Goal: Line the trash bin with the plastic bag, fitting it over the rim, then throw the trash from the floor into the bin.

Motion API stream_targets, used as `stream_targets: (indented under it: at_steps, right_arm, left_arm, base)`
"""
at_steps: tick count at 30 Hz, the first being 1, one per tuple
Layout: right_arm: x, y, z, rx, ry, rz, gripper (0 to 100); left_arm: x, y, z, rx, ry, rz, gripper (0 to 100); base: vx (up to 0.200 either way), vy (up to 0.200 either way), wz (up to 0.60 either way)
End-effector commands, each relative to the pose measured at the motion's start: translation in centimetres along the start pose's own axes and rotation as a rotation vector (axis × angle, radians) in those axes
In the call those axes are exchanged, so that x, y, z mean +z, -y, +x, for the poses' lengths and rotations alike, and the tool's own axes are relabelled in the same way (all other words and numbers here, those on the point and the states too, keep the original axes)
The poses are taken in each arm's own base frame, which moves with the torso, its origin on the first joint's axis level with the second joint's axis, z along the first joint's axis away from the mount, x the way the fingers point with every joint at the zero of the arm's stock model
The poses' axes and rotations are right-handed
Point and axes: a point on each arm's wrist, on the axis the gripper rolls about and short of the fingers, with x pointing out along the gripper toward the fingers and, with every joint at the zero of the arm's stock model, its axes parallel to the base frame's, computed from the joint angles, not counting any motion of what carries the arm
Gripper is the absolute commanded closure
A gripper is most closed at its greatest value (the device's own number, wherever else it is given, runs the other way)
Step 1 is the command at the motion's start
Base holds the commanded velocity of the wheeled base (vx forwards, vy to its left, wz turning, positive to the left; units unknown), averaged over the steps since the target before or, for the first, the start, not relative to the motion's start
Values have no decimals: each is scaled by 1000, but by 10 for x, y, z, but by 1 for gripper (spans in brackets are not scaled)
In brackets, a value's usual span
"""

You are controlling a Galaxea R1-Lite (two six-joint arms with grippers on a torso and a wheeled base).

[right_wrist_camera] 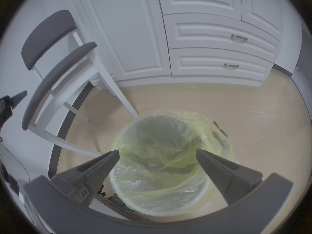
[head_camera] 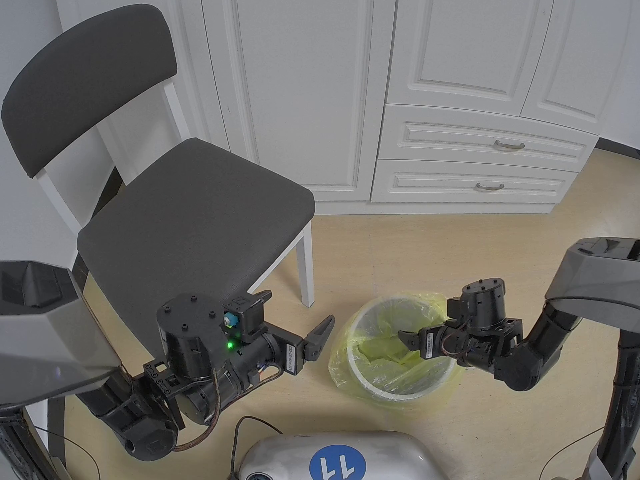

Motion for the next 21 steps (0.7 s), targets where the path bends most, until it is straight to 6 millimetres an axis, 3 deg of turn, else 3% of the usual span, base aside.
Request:
stream_targets:
  at_steps: [1,2,3,11,16,21]
  right_arm:
    - [-27,0,26,-11,-80,-5,0]
    - [-27,0,26,-11,-80,-5,0]
    - [-30,0,35,-13,-83,1,100]
    - [-43,0,60,-19,-96,21,100]
    - [-40,5,60,-32,-97,28,100]
    - [-25,21,12,-71,-305,-85,100]
  left_arm:
    - [-7,1,-8,-10,-14,3,0]
    - [-7,1,-8,-10,-14,3,0]
    - [-10,3,-10,-16,-14,4,0]
    - [-19,3,-10,-19,13,0,0]
    - [-20,3,-9,-20,10,0,0]
    - [-21,6,-11,-35,3,3,0]
  base:
    - [0,0,0]
    - [0,0,0]
    - [0,0,0]
    - [0,0,0]
    - [0,0,0]
    - [0,0,0]
